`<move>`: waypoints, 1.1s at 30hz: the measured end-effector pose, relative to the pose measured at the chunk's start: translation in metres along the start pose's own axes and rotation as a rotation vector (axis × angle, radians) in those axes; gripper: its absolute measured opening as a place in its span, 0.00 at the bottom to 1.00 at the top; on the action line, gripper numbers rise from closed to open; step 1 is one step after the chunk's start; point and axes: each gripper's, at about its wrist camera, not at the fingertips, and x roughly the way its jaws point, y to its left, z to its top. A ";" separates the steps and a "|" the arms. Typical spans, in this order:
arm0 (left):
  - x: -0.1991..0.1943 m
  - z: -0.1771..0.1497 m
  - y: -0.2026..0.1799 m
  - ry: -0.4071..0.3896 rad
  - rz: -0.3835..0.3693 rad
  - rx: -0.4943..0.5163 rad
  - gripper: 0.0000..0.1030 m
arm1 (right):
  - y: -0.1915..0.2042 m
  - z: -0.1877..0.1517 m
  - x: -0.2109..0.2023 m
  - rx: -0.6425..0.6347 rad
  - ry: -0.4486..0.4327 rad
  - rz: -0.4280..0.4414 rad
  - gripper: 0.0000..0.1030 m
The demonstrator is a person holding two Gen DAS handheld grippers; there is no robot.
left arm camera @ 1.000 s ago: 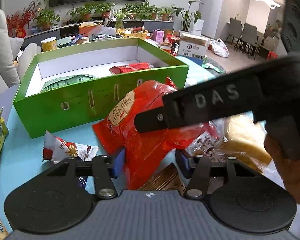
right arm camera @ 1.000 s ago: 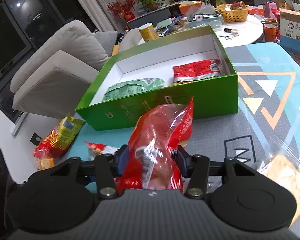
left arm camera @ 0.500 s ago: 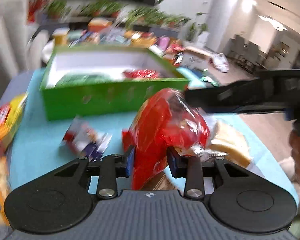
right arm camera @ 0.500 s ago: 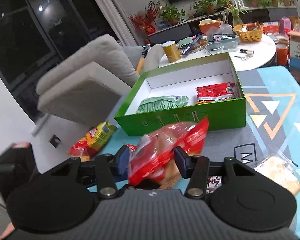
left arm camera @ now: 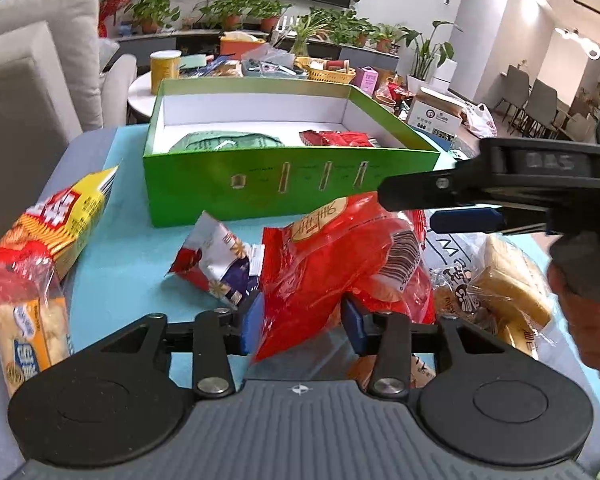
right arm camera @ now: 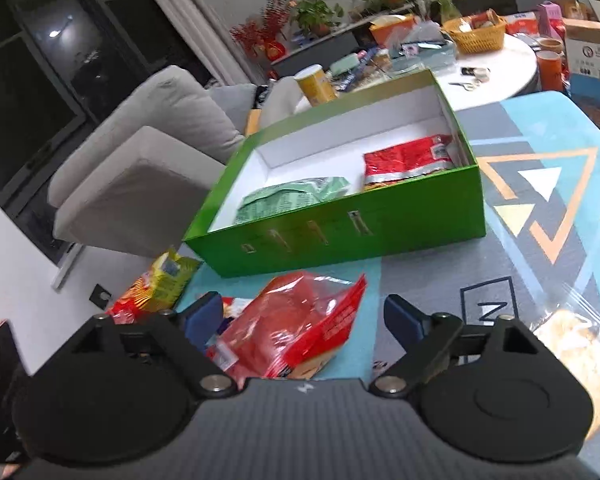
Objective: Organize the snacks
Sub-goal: 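Grasp the red bread bag with the right tool and lift it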
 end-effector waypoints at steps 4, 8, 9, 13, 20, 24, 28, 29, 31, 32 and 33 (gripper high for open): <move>-0.011 -0.007 0.003 0.014 -0.047 -0.018 0.53 | 0.002 0.008 0.011 -0.029 0.011 -0.017 0.60; -0.015 -0.013 0.000 0.056 -0.082 -0.020 0.55 | 0.005 0.017 0.026 -0.023 -0.012 -0.047 0.60; -0.015 -0.014 -0.001 0.064 -0.089 -0.028 0.55 | 0.005 0.017 0.029 -0.023 -0.020 -0.064 0.60; -0.015 -0.016 -0.003 0.062 -0.095 -0.034 0.55 | 0.006 0.009 0.037 -0.053 0.059 -0.094 0.59; -0.023 -0.017 0.014 0.070 -0.080 -0.116 0.55 | 0.002 -0.019 0.000 -0.050 0.092 -0.150 0.52; -0.030 -0.016 0.023 0.042 -0.030 -0.159 0.56 | -0.002 -0.027 -0.016 0.049 0.087 -0.116 0.54; -0.030 -0.011 0.026 0.046 -0.005 -0.177 0.56 | 0.012 -0.032 -0.025 0.028 0.097 -0.086 0.54; -0.030 -0.010 0.027 0.049 0.002 -0.185 0.56 | 0.015 -0.034 -0.027 0.011 0.107 -0.079 0.57; -0.033 -0.011 0.029 0.053 0.013 -0.198 0.56 | 0.016 -0.035 -0.029 0.013 0.133 -0.058 0.58; -0.037 -0.012 0.032 0.045 0.015 -0.206 0.56 | 0.015 -0.035 -0.028 0.018 0.147 -0.047 0.58; -0.041 -0.013 0.033 0.037 0.015 -0.215 0.56 | 0.013 -0.035 -0.027 0.030 0.157 -0.035 0.58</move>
